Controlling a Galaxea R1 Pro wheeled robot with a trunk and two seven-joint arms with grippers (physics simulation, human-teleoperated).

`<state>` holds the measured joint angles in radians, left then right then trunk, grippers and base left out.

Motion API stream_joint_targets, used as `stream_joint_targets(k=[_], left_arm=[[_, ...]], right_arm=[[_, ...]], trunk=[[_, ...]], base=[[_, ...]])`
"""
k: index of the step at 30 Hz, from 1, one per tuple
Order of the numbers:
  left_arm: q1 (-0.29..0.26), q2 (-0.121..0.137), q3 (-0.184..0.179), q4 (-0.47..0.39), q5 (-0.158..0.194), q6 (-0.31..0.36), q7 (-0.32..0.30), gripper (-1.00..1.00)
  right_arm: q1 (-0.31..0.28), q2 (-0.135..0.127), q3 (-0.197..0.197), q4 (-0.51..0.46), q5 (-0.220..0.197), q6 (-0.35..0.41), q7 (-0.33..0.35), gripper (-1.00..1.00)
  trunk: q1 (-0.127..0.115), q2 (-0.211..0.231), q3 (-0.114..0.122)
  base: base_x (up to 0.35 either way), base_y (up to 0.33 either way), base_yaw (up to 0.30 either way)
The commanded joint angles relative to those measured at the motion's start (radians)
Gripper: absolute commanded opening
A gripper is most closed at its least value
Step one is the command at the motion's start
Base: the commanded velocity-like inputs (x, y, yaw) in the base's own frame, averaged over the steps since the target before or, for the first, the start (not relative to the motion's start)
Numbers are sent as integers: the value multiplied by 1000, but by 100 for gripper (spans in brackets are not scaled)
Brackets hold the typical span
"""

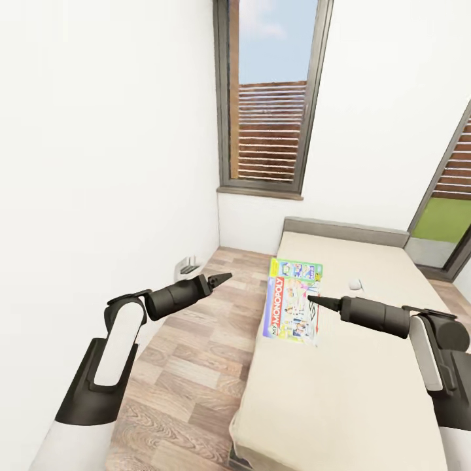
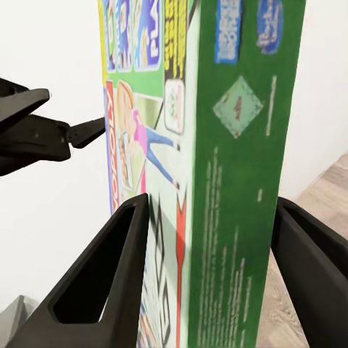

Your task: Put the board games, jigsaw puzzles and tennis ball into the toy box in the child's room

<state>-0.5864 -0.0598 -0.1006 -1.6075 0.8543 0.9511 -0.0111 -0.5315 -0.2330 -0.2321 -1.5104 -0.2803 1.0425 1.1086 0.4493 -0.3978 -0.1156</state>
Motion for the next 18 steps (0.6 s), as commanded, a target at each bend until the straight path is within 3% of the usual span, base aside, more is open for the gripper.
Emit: stream_joint_targets(k=[1,4,18], left_arm=[[-1,-1,-7,0,-2,5,0,100],[-1,2,-32,0,-4,1,11,100],[-1,20,-33,4,-8,-6,18,100]], right_arm=[[-1,0,-1,0,-1,5,5,-100],[-1,0,0,-1,1,5,5,-100],[-4,0,0,-1,4,5,5,-100]], trunk=[[1,-2,-1],[1,-2,2],[1,-2,14]], base=[[0,0,238],[0,0,241],[0,0,260]])
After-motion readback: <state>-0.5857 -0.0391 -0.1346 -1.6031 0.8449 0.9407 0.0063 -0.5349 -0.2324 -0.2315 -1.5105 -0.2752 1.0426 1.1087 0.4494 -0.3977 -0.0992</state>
